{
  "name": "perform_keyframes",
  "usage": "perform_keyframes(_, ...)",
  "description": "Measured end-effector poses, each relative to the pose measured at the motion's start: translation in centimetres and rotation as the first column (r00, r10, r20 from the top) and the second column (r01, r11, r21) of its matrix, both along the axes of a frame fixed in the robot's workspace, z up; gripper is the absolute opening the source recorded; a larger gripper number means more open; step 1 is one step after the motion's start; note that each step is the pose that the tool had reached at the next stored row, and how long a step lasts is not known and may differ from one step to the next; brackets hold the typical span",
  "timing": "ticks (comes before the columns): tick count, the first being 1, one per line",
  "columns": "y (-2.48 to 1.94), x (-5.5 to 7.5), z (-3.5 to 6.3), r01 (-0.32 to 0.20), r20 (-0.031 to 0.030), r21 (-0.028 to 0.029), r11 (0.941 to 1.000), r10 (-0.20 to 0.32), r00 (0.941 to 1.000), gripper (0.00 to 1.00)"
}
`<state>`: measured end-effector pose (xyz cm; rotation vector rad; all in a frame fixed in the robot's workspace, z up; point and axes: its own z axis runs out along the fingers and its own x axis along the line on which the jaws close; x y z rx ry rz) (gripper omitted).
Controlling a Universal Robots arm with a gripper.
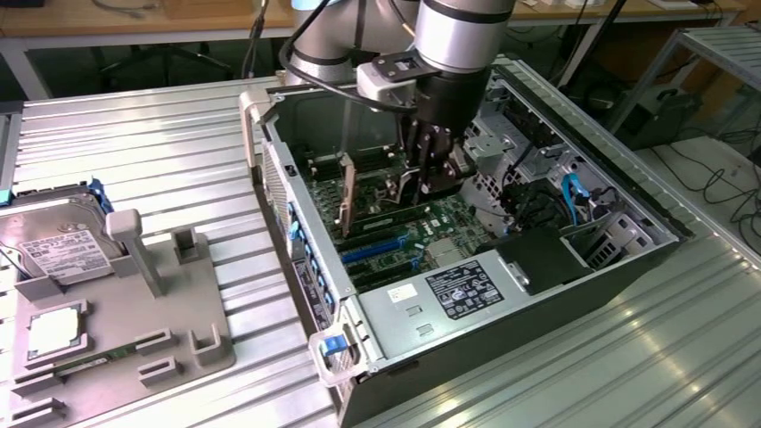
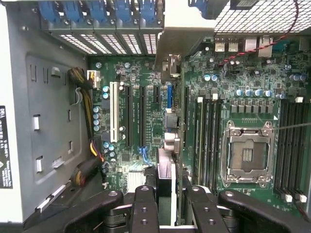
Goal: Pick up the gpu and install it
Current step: 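Insert the gpu into the slot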
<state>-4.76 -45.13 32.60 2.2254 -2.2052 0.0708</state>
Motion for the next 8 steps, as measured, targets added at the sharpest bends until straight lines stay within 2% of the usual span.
perform_keyframes(4, 0.01, -0.4, -0.72, 0.000, 0.0000, 0.0000, 1.0000, 0.000, 1.0000, 0.28)
perform_keyframes(8, 0.03, -1.5, -1.34, 0.000, 0.0017, 0.0000, 1.0000, 0.000, 1.0000, 0.28)
